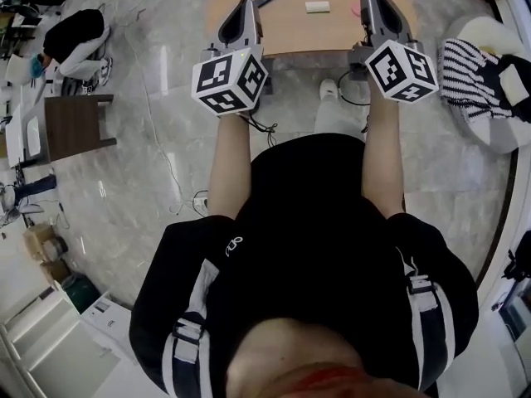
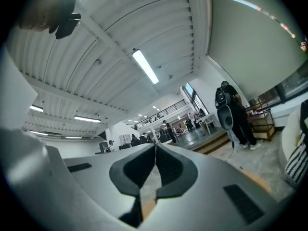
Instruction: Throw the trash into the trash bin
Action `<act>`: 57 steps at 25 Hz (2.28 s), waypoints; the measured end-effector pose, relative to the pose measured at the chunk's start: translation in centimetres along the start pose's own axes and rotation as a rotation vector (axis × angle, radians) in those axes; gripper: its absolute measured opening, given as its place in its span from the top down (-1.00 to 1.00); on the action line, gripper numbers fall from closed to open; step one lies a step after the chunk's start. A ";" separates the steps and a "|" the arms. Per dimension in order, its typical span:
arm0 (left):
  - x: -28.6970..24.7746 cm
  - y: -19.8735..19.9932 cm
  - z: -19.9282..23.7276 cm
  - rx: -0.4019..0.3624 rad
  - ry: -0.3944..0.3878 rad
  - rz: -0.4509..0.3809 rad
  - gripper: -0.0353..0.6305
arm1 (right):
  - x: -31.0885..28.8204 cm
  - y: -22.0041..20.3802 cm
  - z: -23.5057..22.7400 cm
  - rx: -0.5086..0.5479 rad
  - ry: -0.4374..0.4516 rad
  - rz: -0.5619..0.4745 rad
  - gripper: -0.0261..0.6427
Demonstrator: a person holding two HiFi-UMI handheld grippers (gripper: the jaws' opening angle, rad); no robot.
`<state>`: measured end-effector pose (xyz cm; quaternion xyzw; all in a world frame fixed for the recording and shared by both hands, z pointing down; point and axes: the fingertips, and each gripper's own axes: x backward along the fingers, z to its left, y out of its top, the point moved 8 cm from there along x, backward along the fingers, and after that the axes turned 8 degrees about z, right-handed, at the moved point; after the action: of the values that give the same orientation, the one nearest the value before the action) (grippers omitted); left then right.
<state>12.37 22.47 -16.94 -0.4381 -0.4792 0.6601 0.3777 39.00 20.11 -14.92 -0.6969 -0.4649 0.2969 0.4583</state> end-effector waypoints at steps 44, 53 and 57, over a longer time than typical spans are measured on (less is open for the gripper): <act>-23.3 2.6 16.7 0.155 0.325 0.136 0.87 | -33.0 -3.5 -4.7 0.064 0.206 0.388 0.89; -22.6 -3.5 22.0 0.286 0.385 0.223 0.87 | -34.6 -10.5 -1.6 0.071 0.233 0.539 0.89; -22.2 -5.9 23.5 0.320 0.404 0.264 0.87 | -35.1 -13.0 -0.9 0.072 0.238 0.594 0.89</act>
<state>-1.90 -3.46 -2.80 -0.5542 -0.2230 0.6700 0.4407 21.12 -10.56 -3.13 -0.8155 -0.1734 0.3503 0.4269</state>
